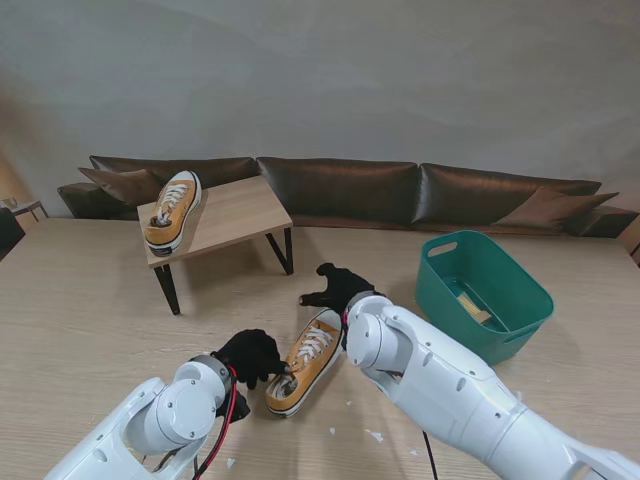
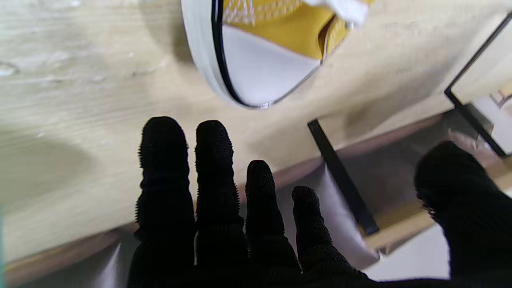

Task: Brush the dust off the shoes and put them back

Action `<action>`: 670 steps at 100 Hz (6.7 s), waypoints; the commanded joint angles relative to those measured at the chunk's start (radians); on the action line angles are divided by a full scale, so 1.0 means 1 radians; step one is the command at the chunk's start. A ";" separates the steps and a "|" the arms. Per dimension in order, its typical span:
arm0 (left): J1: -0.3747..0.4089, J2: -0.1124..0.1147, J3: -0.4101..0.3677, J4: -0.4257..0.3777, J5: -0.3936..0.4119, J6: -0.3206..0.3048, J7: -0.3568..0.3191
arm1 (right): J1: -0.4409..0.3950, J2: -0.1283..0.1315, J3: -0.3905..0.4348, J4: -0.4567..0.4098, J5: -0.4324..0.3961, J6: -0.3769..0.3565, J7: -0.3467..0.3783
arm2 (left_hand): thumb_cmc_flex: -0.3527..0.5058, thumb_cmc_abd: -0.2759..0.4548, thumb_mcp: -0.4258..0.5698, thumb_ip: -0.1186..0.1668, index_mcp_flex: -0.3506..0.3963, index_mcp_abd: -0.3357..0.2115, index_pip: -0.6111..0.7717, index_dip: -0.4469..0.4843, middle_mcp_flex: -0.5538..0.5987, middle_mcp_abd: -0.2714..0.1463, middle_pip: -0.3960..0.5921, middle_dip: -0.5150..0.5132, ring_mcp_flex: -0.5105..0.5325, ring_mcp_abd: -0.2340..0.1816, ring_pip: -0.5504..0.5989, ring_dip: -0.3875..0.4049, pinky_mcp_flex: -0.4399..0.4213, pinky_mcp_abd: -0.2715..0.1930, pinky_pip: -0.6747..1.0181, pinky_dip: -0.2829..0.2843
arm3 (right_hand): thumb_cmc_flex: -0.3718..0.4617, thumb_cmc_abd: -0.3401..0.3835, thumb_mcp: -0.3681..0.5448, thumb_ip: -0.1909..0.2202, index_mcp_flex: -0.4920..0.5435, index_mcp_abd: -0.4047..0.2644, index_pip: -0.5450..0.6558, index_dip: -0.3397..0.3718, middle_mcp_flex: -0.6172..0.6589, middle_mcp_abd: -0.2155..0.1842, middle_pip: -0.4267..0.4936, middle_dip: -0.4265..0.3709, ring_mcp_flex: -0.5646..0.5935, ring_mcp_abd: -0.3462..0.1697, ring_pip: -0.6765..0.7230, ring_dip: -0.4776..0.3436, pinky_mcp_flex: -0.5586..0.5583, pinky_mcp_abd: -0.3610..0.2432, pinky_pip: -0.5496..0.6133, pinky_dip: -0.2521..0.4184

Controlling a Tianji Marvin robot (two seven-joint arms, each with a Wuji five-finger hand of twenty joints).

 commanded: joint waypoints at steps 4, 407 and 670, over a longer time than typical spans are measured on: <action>0.012 -0.008 -0.008 -0.005 -0.004 0.005 -0.003 | -0.062 0.019 0.022 -0.060 -0.040 0.038 -0.021 | -0.015 0.030 -0.022 0.037 0.016 0.021 -0.012 0.014 -0.014 0.057 -0.008 -0.007 -0.030 0.077 -0.008 0.008 -0.037 0.008 -0.011 0.022 | -0.039 0.007 0.009 0.025 0.047 0.032 0.094 0.035 0.062 0.035 0.003 -0.016 0.047 0.040 0.004 -0.003 -0.377 0.055 0.002 -0.010; 0.168 -0.004 -0.082 0.007 0.173 0.024 0.092 | -0.248 0.053 -0.381 -0.173 -0.572 0.355 -0.105 | -0.081 0.147 -0.088 0.071 0.020 0.001 -0.299 0.000 -0.137 0.103 -0.108 -0.051 -0.247 0.142 -0.112 0.014 -0.254 0.028 -0.190 0.085 | 0.231 -0.483 0.453 -0.019 1.053 -0.037 0.982 0.688 0.693 -0.157 0.591 0.739 0.597 -0.235 0.932 0.283 0.007 -0.018 0.544 0.078; 0.142 0.000 -0.080 0.030 0.196 0.079 0.072 | -0.216 0.229 0.025 -0.399 -0.954 -0.399 -0.065 | -0.107 0.174 -0.070 0.077 0.033 0.023 -0.311 0.002 -0.142 0.112 -0.114 -0.051 -0.260 0.149 -0.119 0.012 -0.262 0.024 -0.190 0.082 | 0.234 -0.478 0.633 -0.182 0.978 0.047 1.072 0.727 0.836 -0.190 0.356 0.607 0.653 -0.326 0.891 0.416 0.291 -0.141 0.540 0.139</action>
